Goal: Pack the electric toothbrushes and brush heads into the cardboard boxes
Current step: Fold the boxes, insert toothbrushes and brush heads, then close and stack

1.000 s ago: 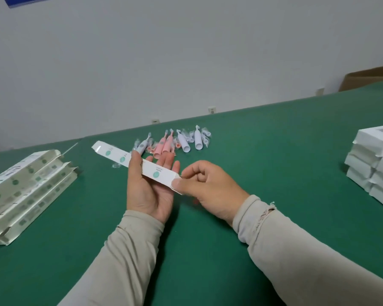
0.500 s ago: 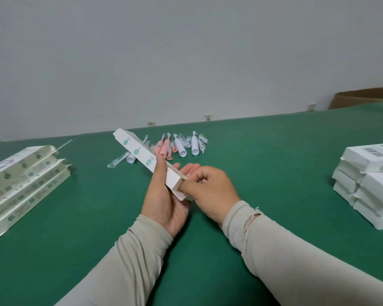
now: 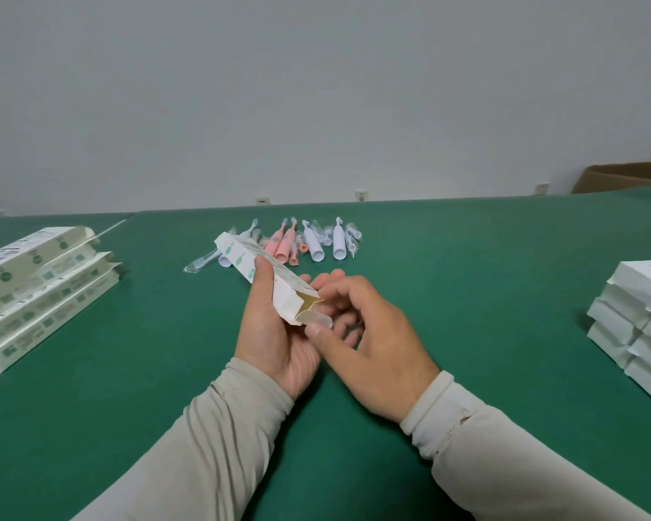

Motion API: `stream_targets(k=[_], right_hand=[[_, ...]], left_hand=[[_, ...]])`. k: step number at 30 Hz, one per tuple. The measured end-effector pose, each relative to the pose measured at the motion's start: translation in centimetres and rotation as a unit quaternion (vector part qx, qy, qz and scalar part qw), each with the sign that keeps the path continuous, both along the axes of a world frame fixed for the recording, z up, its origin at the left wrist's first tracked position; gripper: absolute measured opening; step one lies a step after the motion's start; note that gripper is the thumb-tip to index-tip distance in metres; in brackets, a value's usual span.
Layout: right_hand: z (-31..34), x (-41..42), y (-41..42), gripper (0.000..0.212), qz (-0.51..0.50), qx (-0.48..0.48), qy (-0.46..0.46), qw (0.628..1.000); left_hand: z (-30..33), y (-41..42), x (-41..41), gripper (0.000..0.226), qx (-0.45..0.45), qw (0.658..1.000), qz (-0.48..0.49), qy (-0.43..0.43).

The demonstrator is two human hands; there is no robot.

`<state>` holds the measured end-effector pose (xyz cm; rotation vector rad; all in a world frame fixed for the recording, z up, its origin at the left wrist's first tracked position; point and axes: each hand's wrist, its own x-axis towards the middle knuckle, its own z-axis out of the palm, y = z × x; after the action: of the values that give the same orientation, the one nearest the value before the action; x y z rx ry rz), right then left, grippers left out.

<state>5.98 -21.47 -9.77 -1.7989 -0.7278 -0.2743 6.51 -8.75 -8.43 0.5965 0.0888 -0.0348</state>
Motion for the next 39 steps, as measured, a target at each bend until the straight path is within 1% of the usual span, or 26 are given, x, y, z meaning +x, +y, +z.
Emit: stream_targets(k=[2, 4, 9, 12, 14, 16, 19, 21, 22, 27, 29, 30, 31, 32, 33, 34, 35, 36, 37, 38, 39], right_hand=[[0.0, 0.3, 0.0, 0.028, -0.033, 0.008, -0.024, 0.999], [0.0, 0.4, -0.2, 0.026, -0.052, 0.006, -0.051, 0.997], [0.1, 0.4, -0.3, 0.010, -0.053, 0.002, -0.072, 0.996], [0.1, 0.4, -0.5, 0.013, -0.056, 0.008, -0.079, 0.995], [0.2, 0.5, -0.5, 0.012, -0.060, 0.008, -0.080, 0.995], [0.2, 0.5, -0.6, 0.010, -0.068, 0.011, -0.079, 0.994], [0.1, 0.7, -0.7, 0.008, -0.116, 0.017, -0.083, 0.990], [0.3, 0.7, -0.7, 0.011, -0.147, 0.010, -0.080, 0.986], [0.4, 0.7, -0.8, 0.012, -0.146, 0.012, -0.074, 0.986], [1.0, 0.5, -1.1, 0.005, -0.094, 0.047, -0.033, 0.994], [1.2, 0.5, -1.3, 0.007, -0.099, 0.085, -0.002, 0.991], [1.2, 0.7, -1.3, 0.012, -0.104, 0.106, 0.011, 0.989], [1.3, 0.9, -1.5, 0.015, -0.113, 0.124, 0.023, 0.986], [1.3, 1.2, -1.6, 0.016, -0.126, 0.136, 0.035, 0.982], [1.3, 1.5, -1.8, 0.015, -0.140, 0.147, 0.049, 0.978], [1.2, 1.9, -1.9, 0.012, -0.152, 0.160, 0.067, 0.973], [1.2, 2.2, -2.1, 0.008, -0.157, 0.173, 0.090, 0.968], [1.2, 2.4, -2.2, 0.007, -0.159, 0.185, 0.117, 0.963], [1.2, 2.6, -2.4, 0.012, -0.156, 0.199, 0.145, 0.957], [1.2, 2.8, -2.5, 0.018, -0.150, 0.214, 0.171, 0.950], [1.3, 2.9, -2.8, 0.022, -0.141, 0.232, 0.190, 0.944]], left_hand=[[0.0, -0.3, -0.1, 0.073, -0.020, 1.000, -0.003, -0.014], [-0.1, -0.4, -0.1, 0.077, -0.020, 1.000, 0.006, -0.015], [-0.1, -0.2, 0.1, 0.076, -0.001, 1.000, 0.018, -0.014], [-0.1, -0.3, 0.0, 0.062, 0.003, 0.999, 0.022, -0.037], [0.1, -0.4, -0.1, 0.061, 0.001, 0.999, 0.014, -0.040], [0.2, -0.5, -0.3, 0.055, 0.008, 0.999, 0.006, -0.052], [0.2, -1.0, -0.8, 0.045, 0.017, 0.997, -0.018, -0.067], [0.1, -1.2, -0.9, 0.050, 0.029, 0.998, -0.026, -0.050], [0.0, -1.2, -0.9, 0.052, 0.031, 0.998, -0.029, -0.043], [-0.1, -0.8, -0.6, 0.068, 0.023, 0.999, -0.023, -0.033], [-0.2, -0.3, -0.4, 0.079, 0.040, 0.998, -0.023, -0.035], [-0.1, -0.2, -0.4, 0.077, 0.069, 0.997, -0.017, -0.038], [0.1, -0.1, -0.4, 0.070, 0.113, 0.992, -0.006, -0.045], [0.2, 0.0, -0.4, 0.062, 0.176, 0.983, 0.016, -0.053], [0.4, 0.1, -0.5, 0.055, 0.248, 0.966, 0.045, -0.055], [0.3, 0.4, -0.4, 0.049, 0.337, 0.936, 0.084, -0.051], [0.0, 1.0, -0.2, 0.042, 0.450, 0.882, 0.130, -0.049], [-0.4, 1.7, 0.0, 0.037, 0.574, 0.800, 0.167, -0.056], [-0.7, 2.3, 0.2, 0.036, 0.678, 0.709, 0.181, -0.068], [-1.0, 2.9, 0.3, 0.038, 0.748, 0.635, 0.179, -0.078], [-1.2, 3.4, 0.4, 0.042, 0.787, 0.588, 0.171, -0.079]])
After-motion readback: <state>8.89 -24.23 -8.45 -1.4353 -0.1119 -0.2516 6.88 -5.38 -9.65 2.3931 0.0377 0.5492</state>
